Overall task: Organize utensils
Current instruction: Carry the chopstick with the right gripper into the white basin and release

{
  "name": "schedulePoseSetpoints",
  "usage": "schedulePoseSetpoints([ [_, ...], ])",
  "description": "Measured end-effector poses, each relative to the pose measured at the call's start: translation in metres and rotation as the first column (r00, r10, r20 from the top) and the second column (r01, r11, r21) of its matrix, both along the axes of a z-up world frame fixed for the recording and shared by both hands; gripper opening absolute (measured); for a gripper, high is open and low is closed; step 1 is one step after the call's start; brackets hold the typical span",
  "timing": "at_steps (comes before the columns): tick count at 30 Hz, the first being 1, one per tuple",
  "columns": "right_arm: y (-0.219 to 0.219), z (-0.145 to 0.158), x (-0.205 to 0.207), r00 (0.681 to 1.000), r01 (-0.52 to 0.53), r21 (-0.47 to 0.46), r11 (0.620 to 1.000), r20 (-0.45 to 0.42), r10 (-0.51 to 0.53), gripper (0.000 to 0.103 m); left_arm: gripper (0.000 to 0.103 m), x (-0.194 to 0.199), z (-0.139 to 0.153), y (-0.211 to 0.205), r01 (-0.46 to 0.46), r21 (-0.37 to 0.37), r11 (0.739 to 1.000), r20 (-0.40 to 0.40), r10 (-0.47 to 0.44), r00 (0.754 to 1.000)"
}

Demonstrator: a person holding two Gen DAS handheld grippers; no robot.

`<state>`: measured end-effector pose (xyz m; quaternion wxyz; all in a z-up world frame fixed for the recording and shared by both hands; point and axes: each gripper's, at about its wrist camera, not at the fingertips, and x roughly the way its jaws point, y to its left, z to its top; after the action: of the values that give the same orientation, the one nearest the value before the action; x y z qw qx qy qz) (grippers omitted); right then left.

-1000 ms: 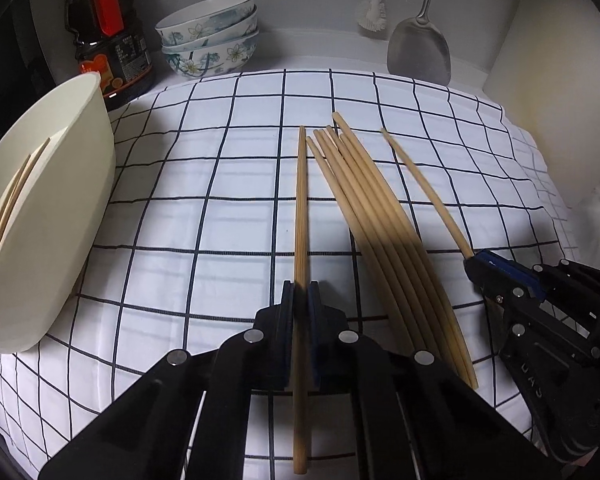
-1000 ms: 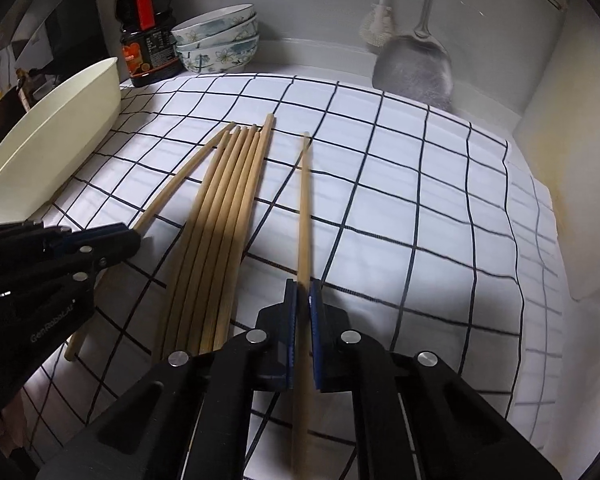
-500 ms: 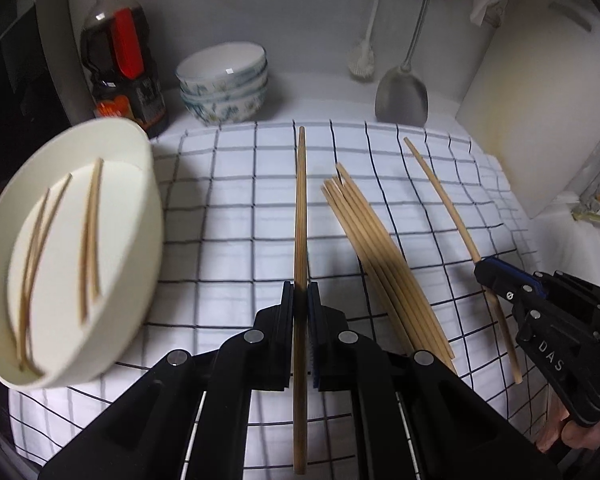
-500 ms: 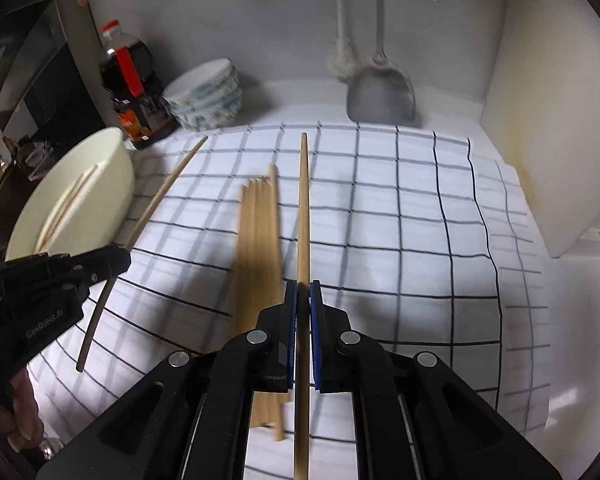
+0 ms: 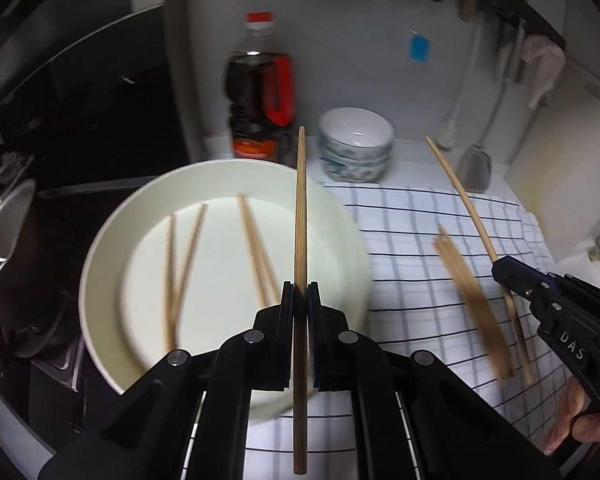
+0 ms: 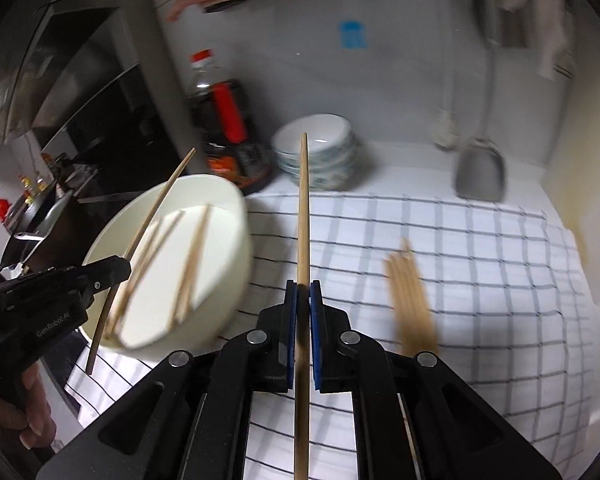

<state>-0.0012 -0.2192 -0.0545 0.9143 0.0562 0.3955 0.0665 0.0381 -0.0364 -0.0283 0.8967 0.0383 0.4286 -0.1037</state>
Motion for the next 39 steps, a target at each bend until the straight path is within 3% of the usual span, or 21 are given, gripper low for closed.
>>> schedulePoseSetpoints([
  [8,0.075,-0.006,0.032,0.996,-0.090,0.023,0.996,-0.021,0.090,0.006,0.007,0.017,-0.002,0.060,-0.076,0.015,0.997,0.007,0.076,0.997],
  [16,0.125,-0.024,0.063,0.987,-0.133,0.014,0.991,-0.087,0.134,0.006,0.007,0.041,-0.027,0.088,-0.093,0.007,0.996,-0.044,0.093,0.995],
  [29,0.148,-0.063,0.104,0.964,-0.106,0.013,0.994,-0.244,0.106,0.006,0.007,0.065,-0.064,0.090,-0.080,-0.008,0.997,-0.141,0.078,0.987],
  [39,0.151,-0.075,0.113,0.956,-0.111,-0.005,0.994,-0.274,0.105,0.008,0.011,0.072,-0.079,0.093,-0.106,0.015,0.994,-0.199,0.107,0.974],
])
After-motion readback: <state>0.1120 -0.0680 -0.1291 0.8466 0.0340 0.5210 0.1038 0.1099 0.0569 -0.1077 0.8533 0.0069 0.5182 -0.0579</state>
